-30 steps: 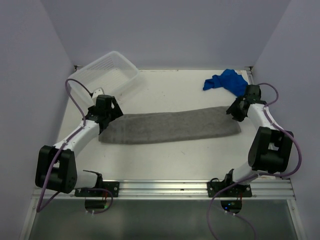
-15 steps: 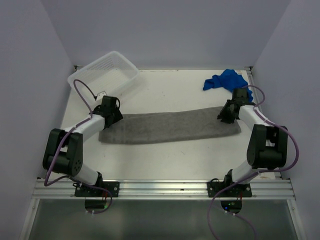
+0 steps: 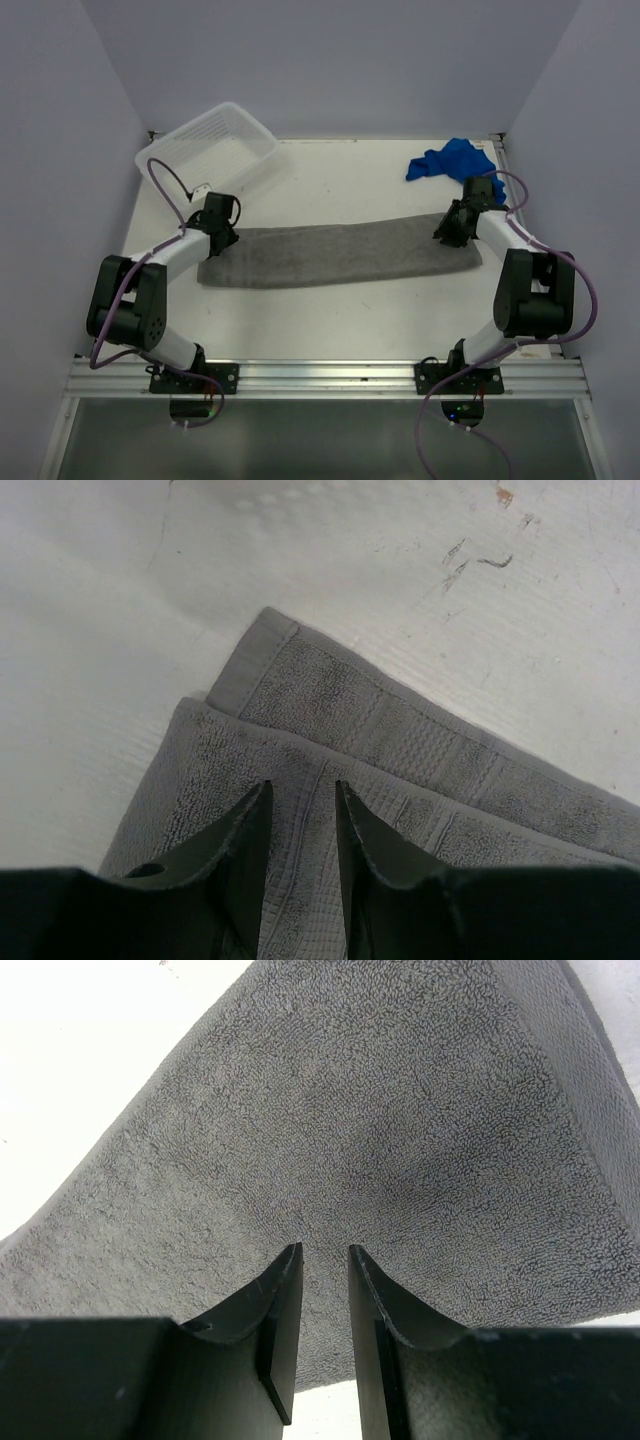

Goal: Roll the towels
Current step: Fold the towel

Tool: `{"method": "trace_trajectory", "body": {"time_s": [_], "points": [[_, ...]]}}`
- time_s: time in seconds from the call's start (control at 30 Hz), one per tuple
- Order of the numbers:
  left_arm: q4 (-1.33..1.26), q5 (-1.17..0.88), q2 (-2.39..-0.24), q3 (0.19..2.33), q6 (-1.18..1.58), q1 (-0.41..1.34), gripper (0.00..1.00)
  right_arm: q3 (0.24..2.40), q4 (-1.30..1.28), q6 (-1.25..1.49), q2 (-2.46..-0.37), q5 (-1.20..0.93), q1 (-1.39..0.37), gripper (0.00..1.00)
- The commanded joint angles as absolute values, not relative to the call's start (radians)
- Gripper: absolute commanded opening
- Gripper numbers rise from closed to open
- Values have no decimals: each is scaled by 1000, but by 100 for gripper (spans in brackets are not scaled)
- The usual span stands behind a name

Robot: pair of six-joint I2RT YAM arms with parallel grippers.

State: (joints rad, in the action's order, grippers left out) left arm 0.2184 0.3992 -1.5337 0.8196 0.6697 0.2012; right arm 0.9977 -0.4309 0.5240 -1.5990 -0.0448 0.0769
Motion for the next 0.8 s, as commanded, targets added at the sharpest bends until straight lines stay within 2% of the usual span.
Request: {"method": "trace_trajectory", "body": {"time_s": [0.0,0.63,0.73,0.77], "points": [[207,437,-1549,802,675,192,35,993,-407,534,-1575,-51,71,29],[187,457,-1569,752,678,192,36,982,-394,549,-1592,-64,71,28],[184,457,-1575,752,678,192,33,982,-396,549,-1594,-60,71,28],[183,457,-1574,752,677,192,28,982,-394,549,-1594,-60,71,28]]}}
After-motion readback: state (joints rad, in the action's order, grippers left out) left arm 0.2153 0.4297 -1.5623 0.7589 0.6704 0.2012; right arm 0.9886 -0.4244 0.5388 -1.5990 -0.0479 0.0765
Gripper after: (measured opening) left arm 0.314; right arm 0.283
